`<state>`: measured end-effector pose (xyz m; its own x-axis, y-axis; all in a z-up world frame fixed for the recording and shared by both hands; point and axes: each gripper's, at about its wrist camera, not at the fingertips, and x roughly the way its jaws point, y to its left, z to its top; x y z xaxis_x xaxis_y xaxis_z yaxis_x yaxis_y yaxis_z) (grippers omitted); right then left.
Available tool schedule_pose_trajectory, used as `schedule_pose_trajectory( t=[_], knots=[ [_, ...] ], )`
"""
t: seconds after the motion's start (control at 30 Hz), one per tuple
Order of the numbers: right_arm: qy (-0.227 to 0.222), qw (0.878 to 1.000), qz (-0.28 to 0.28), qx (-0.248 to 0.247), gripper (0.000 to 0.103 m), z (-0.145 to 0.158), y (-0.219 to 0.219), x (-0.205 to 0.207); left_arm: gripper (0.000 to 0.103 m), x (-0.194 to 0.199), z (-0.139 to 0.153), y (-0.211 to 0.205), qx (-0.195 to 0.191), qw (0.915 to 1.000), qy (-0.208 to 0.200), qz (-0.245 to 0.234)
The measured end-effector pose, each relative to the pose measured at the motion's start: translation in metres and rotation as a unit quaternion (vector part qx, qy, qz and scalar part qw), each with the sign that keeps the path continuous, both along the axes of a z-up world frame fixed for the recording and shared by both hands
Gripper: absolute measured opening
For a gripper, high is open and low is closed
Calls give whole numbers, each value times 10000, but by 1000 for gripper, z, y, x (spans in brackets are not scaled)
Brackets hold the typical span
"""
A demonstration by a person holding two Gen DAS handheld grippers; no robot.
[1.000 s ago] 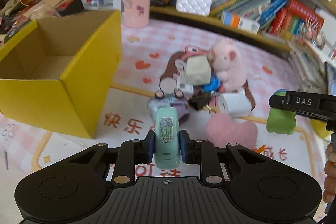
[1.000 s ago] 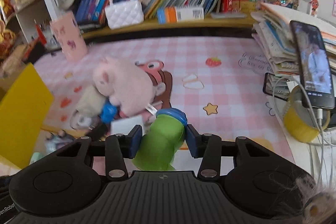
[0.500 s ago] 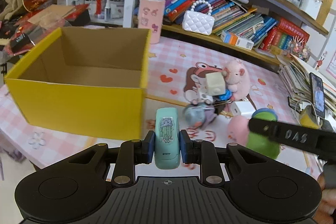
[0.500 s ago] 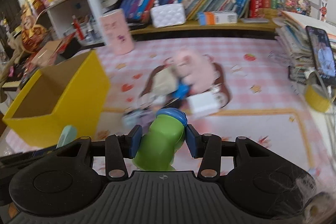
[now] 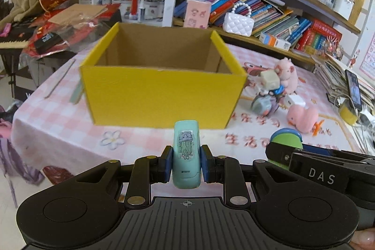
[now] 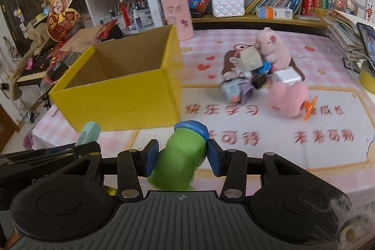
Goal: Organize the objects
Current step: 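Carry the mint-green phone and green bottle toy over the yellow box with both tools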
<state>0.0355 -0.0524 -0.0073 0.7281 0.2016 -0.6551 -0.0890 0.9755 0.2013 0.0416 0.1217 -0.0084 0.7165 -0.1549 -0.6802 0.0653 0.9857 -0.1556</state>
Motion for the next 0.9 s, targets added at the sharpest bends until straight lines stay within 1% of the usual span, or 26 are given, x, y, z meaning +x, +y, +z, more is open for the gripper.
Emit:
schedule_pose_trajectory(
  t=[0.17, 0.4, 0.6, 0.9],
  knots=[
    [35, 10000, 38, 38, 42, 1, 28, -9, 23, -15, 5, 27, -6, 9999, -128, 62],
    [16, 9996, 270, -125, 42, 3, 58, -16, 23, -22, 6, 48, -64, 9996, -258, 83],
    [-29, 9991, 340, -233, 43, 5, 72, -16, 23, -24, 7, 59, -127, 9993, -327, 112],
    [-31, 9990, 362, -260, 43, 6, 75, -16, 23, -23, 10, 62, -139, 9991, -393, 45]
  ],
)
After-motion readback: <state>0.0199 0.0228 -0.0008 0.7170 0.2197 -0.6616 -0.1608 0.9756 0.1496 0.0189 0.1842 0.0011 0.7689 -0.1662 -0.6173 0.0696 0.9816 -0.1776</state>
